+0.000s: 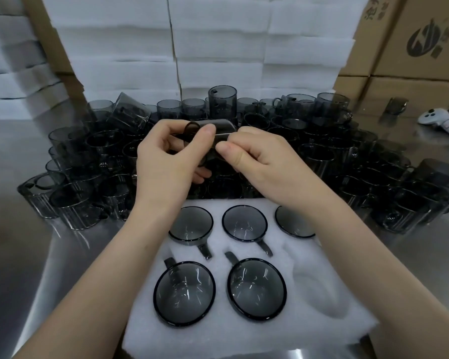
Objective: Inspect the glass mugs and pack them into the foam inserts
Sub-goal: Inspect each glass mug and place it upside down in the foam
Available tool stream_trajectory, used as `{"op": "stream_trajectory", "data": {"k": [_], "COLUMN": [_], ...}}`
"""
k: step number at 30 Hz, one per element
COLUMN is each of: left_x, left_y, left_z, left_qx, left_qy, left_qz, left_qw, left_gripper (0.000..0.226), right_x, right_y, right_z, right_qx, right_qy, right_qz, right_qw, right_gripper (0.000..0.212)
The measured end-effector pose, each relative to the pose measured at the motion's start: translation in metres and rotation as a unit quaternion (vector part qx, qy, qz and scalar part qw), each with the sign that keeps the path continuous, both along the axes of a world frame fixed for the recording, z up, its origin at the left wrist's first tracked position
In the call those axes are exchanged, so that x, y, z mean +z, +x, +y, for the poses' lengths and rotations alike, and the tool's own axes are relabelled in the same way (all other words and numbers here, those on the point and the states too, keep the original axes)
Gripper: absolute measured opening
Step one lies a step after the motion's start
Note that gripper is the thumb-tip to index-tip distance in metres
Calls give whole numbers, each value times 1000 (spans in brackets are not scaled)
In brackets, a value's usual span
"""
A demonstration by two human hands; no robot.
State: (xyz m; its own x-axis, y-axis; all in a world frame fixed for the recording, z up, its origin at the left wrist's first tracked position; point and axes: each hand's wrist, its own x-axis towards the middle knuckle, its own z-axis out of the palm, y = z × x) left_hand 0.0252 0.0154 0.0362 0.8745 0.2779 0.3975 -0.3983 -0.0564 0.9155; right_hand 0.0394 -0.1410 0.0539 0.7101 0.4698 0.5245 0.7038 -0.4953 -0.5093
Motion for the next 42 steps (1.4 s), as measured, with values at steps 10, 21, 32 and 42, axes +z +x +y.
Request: {"op": "stream_trajectory", "data": {"k": [10,21,32,42], "left_x": [3,3,1,-3], "left_y": [-2,-7,-7,-4], "left_z": [0,-3,-1,2], "left_qx": [12,-148,-199,-204], "left_qy": [76,75,130,227], "left_qz": [-20,-2,-12,-37], "left_qw": [997,986,971,951], "left_gripper": [41,78,62,64], "right_x": [0,-8,-11,-7], "right_y": [3,5,9,17], "right_z": [-6,-5,-5,-6], "right_qx": [21,21,22,108], "right_qy": [239,152,204,326], "right_qz": [22,85,102,453], "right_qw": [971,985,973,822], "right_gripper": [23,55,35,55]}}
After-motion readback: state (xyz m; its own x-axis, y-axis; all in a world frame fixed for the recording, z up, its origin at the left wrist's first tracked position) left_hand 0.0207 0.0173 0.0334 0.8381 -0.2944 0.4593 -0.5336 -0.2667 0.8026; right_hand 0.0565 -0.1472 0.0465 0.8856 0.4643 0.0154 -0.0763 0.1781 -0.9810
